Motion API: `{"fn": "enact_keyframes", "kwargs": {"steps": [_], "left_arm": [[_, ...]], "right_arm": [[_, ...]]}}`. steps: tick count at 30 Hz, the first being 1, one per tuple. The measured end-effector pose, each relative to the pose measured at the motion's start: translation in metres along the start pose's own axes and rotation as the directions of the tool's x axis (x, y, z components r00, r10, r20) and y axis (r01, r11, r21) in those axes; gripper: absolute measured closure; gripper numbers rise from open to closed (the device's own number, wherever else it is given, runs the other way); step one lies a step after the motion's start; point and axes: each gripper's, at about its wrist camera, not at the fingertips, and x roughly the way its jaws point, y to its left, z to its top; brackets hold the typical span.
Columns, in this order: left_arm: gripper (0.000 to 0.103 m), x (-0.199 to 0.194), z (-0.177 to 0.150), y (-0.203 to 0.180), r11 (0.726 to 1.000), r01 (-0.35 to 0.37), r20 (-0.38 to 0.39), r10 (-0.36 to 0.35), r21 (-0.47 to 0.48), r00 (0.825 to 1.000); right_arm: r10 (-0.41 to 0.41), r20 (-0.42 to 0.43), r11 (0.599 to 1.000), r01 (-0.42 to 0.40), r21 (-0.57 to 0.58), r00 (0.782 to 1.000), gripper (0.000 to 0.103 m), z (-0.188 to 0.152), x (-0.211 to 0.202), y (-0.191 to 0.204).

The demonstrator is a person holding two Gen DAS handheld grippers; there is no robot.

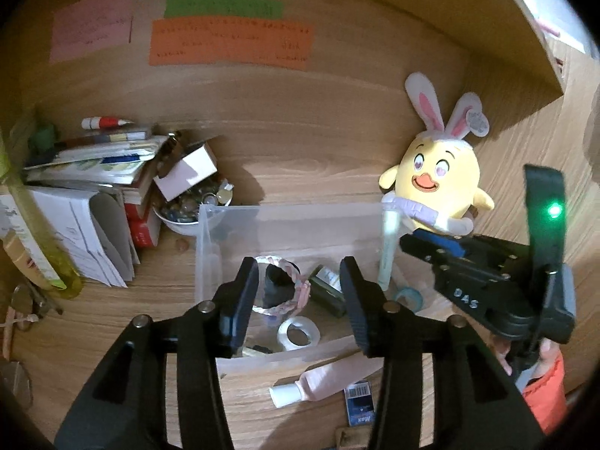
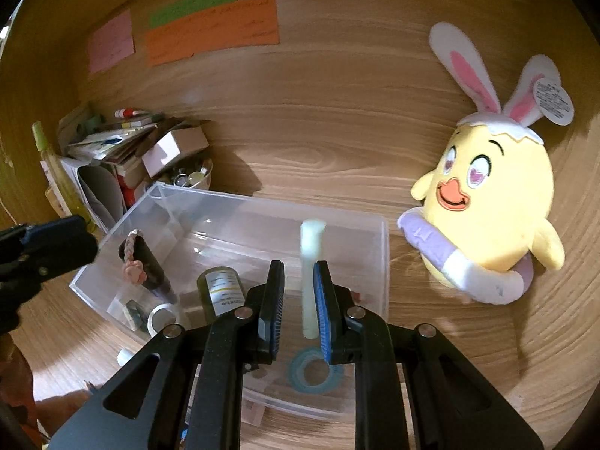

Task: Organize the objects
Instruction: 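Lower the marker into the bin with the right tool while the left tool drops the bracelet in, then move the right tool to the brown stone and grasp it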

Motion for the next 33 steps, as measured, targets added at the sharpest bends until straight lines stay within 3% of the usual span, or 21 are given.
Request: {"fn": "enact_keyframes", "kwargs": {"steps": [4,9,12,14,22,25,33], "left_arm": [[0.048,-0.01,-0.004,0.001,1.0,-0.006,0.016,0.006,0.008,1.0],[0.046,-0.015,-0.013,0.003,0.999,-0.031,0.003,0.03,0.026,1.0],[0.037,-0.016,-0.02,0.006,0.998,-0.052,-0.006,0.053,0.029,0.999],[0.036,-0.016,-0.024,0.008,0.997,-0.071,-0.012,0.071,0.034,0.997],[0.031,-0.02,-0.041,0.015,0.993,-0.11,-0.044,0.112,0.045,0.993],[0.019,-0.021,-0.049,0.016,0.989,-0.135,-0.05,0.138,0.053,0.989],[0.014,-0.024,-0.077,0.015,0.983,-0.161,-0.092,0.169,0.087,0.981]], "right_arm": [[0.013,-0.011,1.0,-0.013,-0.008,1.0,0.089,-0.003,0.001,0.005],[0.042,-0.018,0.999,-0.042,-0.017,0.999,0.088,-0.007,-0.005,0.008],[0.072,-0.029,0.997,-0.073,-0.019,0.997,0.088,-0.01,-0.01,0.009],[0.089,-0.034,0.996,-0.089,-0.018,0.995,0.085,-0.014,-0.015,0.01],[0.111,-0.002,0.993,-0.111,-0.026,0.994,0.049,-0.033,-0.042,0.015],[0.12,0.004,0.993,-0.119,-0.022,0.993,0.04,-0.04,-0.05,0.015],[0.162,-0.017,0.987,-0.162,-0.016,0.987,0.037,-0.062,-0.062,0.021]]}}
